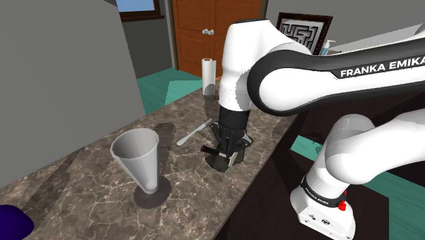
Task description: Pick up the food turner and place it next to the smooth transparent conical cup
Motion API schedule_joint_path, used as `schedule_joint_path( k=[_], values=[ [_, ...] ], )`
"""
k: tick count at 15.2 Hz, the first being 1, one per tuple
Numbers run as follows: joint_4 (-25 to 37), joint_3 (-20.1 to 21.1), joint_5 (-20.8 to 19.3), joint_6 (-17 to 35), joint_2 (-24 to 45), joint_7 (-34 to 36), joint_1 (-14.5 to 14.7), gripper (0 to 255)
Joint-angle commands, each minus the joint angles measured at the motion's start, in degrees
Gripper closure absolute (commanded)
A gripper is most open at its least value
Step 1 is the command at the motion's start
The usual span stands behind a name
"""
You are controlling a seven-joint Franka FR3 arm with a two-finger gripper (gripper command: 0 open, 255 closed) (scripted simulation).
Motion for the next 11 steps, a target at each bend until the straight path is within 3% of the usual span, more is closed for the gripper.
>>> schedule_joint_path(
  k=[1,11],
  values=[
    [-1.34,0.80,0.40,1.76,0.85,-0.12,-0.05,255],
    [-6.71,4.36,3.35,10.80,4.54,-1.06,0.24,255]
  ],
)
